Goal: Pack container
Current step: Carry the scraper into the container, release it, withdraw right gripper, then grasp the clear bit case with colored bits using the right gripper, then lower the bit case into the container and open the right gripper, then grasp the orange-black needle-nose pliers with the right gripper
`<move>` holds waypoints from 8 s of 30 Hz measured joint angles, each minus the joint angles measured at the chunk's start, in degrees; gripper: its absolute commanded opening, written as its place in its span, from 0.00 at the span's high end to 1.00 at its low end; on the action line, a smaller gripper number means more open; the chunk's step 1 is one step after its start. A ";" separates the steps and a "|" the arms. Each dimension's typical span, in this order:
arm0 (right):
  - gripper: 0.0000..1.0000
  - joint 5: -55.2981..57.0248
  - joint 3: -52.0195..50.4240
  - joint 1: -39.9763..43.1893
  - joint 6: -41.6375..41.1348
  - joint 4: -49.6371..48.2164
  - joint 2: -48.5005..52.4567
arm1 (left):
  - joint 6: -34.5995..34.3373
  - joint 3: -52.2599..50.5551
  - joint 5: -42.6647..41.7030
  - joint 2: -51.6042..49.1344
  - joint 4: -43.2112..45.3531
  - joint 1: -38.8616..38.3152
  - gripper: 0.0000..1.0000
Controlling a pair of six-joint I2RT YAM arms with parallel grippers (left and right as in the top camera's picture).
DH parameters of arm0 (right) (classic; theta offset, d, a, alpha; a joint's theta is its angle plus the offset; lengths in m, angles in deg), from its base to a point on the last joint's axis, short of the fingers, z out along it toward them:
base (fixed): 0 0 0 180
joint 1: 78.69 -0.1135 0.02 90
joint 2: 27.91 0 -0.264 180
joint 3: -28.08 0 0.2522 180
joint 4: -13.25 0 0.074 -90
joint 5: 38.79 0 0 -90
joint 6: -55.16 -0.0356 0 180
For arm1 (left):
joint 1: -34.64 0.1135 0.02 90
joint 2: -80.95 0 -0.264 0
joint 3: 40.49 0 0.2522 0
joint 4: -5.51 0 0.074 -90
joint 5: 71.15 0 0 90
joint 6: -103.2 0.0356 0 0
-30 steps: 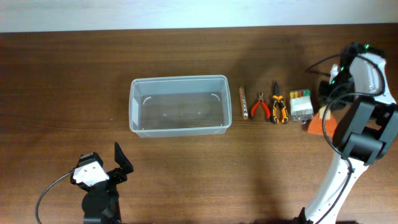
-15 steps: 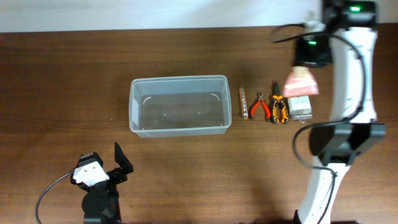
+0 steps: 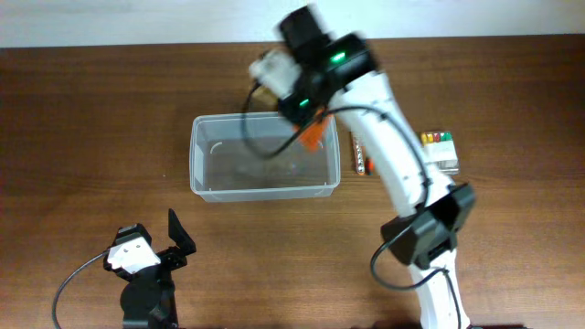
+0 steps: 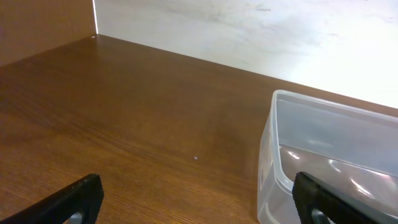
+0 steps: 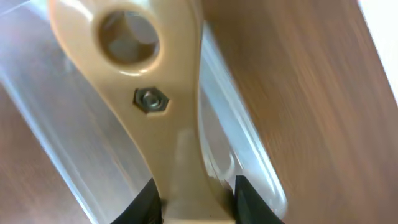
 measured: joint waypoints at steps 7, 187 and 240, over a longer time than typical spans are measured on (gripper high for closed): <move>0.96 0.04 -16.06 -5.20 13.94 -11.34 0.11 | 0.00 0.00 0.00 0.00 0.00 0.00 0.01; 0.01 -2.67 -5.81 -2.19 5.22 -13.84 2.45 | 0.00 0.00 0.00 0.00 0.00 0.00 0.01; 0.36 1.01 -43.15 41.29 -36.48 -12.59 -2.14 | 0.00 0.00 0.00 0.00 0.00 0.00 0.01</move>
